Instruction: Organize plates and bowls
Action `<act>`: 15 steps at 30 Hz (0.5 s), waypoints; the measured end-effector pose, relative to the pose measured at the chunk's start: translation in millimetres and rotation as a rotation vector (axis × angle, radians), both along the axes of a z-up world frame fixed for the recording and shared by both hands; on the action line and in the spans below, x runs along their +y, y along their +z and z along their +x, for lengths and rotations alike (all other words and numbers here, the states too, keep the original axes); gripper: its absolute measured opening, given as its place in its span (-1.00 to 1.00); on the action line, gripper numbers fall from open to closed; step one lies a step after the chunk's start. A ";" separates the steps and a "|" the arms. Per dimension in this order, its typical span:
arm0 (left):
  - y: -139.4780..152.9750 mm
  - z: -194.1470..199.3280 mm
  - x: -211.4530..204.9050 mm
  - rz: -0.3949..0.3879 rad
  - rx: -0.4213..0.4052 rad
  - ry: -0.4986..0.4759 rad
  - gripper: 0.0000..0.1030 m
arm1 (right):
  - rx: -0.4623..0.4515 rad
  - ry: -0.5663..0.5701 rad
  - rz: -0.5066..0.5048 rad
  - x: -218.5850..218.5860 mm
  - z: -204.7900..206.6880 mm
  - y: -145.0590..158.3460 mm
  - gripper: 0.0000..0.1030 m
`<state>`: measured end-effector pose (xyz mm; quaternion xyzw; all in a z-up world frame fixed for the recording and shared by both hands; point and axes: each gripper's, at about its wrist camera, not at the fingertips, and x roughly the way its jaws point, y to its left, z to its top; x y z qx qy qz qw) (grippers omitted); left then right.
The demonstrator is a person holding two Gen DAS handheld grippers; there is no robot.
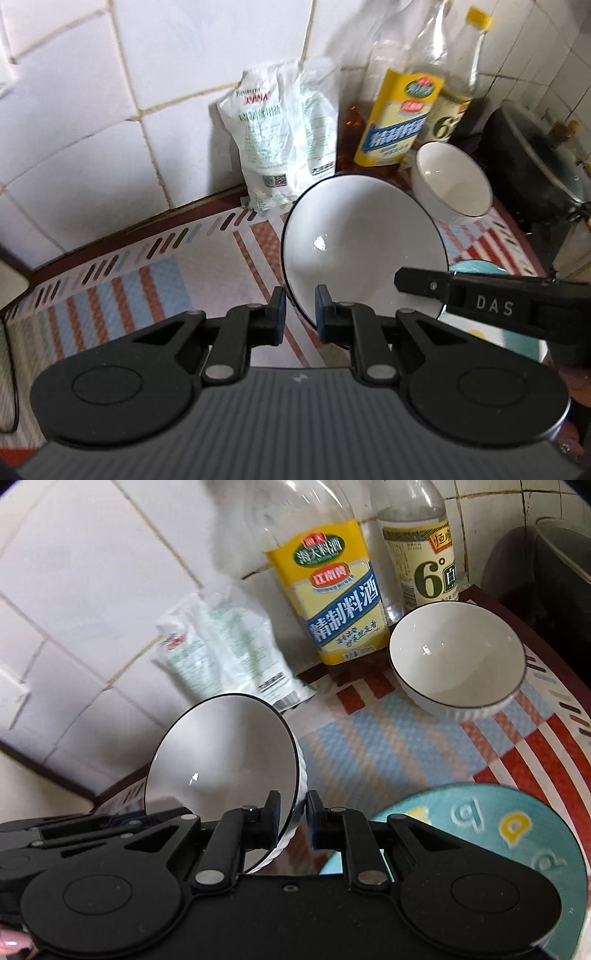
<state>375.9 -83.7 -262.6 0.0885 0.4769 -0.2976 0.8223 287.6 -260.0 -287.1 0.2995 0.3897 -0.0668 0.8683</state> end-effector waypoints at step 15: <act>59.1 -127.3 71.1 -0.061 -0.066 0.171 -0.73 | 0.012 0.257 -0.038 58.5 -89.3 55.7 -0.60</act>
